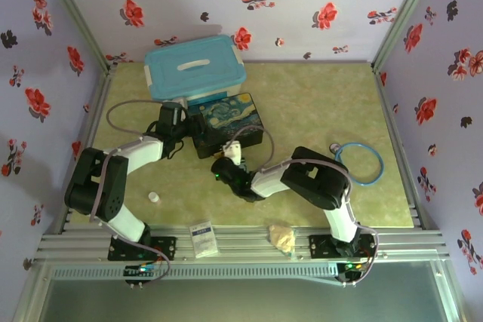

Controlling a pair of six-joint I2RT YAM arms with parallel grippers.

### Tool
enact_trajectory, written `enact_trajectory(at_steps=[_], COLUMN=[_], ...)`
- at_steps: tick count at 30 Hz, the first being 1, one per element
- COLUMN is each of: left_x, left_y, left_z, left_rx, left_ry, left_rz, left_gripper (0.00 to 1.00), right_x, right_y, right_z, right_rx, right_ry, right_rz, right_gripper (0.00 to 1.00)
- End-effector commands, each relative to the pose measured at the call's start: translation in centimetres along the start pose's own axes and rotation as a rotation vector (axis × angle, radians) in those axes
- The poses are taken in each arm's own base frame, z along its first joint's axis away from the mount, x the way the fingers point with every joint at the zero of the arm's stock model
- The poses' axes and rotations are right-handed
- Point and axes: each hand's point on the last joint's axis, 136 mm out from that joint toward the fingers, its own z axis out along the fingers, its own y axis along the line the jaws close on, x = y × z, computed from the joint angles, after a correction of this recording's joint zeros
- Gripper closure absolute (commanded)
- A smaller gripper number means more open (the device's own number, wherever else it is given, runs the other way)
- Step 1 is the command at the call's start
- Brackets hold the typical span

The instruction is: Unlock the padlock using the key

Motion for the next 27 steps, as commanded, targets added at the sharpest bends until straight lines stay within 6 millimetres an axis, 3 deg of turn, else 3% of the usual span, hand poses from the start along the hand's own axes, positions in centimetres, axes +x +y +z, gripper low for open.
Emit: enact_trajectory(at_steps=[1,8,10,13,14,21,23,27], left_x=[5.1,5.3,5.2,4.9,4.9,4.8,4.7,4.5], left_y=[3.0,3.3,3.2,3.1,3.0,3.0,2.9,2.7], left_z=[0.6,0.6,0.5,0.6,0.6,0.6,0.6,0.5], left_rx=[-0.100,-0.110,-0.108,-0.107,-0.104,-0.103,-0.103,-0.097], left_ry=[0.151,0.151,0.149,0.147,0.148,0.151,0.149,0.145], left_rz=[0.044,0.047,0.049,0.048,0.047,0.054,0.052,0.051], left_gripper=[0.38,0.38,0.38,0.35,0.35,0.35,0.35,0.35], right_x=[-0.6,-1.4,-1.1,-0.5,-0.4,1.1,1.2,1.4], right_y=[-2.7,-3.2,-3.0,-2.8,-2.7,-0.2,0.7,1.5], right_z=[0.1,-1.0,-1.6,-2.3,-2.2,-1.6,-1.2,-0.1], right_rx=[-0.025,-0.033,0.005,0.125,0.147,0.115,0.099,0.130], right_ry=[-0.013,-0.034,-0.028,-0.022,-0.009,0.017,0.018,0.024], right_rz=[0.196,0.161,0.061,-0.133,-0.181,-0.293,-0.291,-0.317], right_gripper=[0.97,0.95,0.88,0.60,0.56,0.46,0.36,0.36])
